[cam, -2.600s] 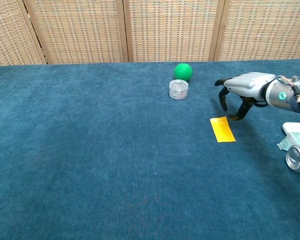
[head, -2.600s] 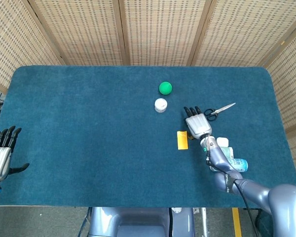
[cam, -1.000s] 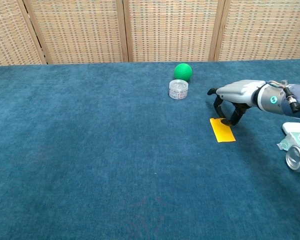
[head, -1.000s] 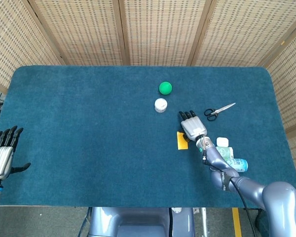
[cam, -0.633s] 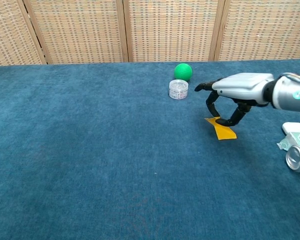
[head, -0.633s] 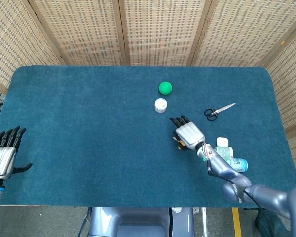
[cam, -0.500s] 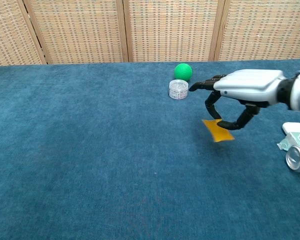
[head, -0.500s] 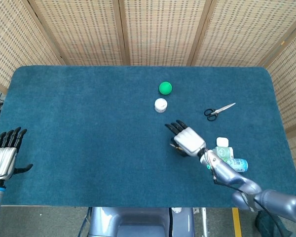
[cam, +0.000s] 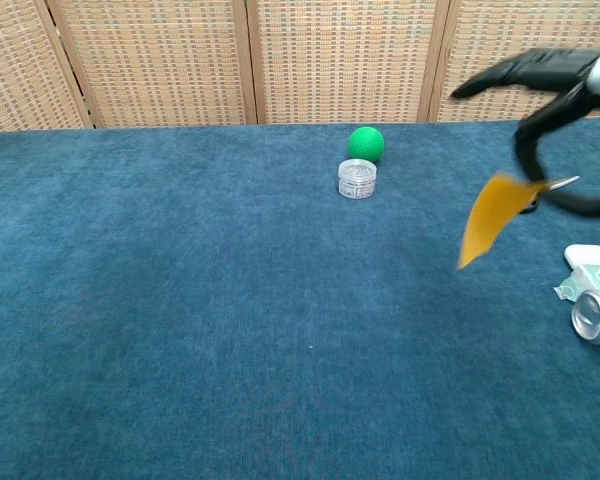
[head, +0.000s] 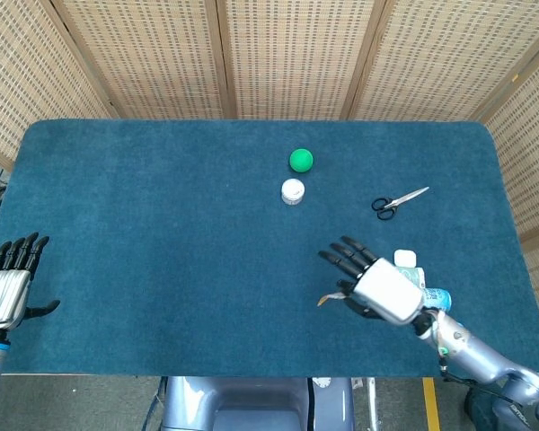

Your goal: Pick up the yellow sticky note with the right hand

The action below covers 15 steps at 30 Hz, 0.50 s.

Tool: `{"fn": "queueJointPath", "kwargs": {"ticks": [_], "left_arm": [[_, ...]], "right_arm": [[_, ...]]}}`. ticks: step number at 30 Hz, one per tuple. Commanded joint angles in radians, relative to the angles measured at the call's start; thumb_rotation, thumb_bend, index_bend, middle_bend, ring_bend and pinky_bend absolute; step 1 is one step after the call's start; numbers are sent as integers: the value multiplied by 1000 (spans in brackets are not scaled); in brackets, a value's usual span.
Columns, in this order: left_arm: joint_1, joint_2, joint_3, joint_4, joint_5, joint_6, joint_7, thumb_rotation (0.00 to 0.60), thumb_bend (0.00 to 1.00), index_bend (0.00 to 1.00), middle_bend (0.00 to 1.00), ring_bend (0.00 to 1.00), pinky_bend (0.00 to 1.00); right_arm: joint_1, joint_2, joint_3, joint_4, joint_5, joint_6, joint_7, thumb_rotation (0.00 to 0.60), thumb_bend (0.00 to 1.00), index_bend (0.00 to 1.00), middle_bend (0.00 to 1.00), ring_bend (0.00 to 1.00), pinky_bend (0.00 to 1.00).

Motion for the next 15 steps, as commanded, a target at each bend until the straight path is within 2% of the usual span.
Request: {"fn": "queueJointPath", "kwargs": {"ticks": [1,3,6,15], "left_arm": [[1,4,1,-1,4,-1,-9,600,0,0,0,0,0],[1,6,2,-1,7,-1,-14,600,0,0,0,0,0],[2,9,5,-5,14,2,-19,600,0,0,0,0,0],[18,24,13,-17,40,32,-41,600,0,0,0,0,0]], "right_arm": [[-98,15,48,26,117,88,-8,600,204,212,17,0,0],[-131,26,55,16,163,100,-8,600,96,115,0,0,0],[-180,43,59,-3,219,118,7,600,8,54,0,0,0],[-308,36,25,-39,263,178,39,600,0,21,0,0,0]]}}
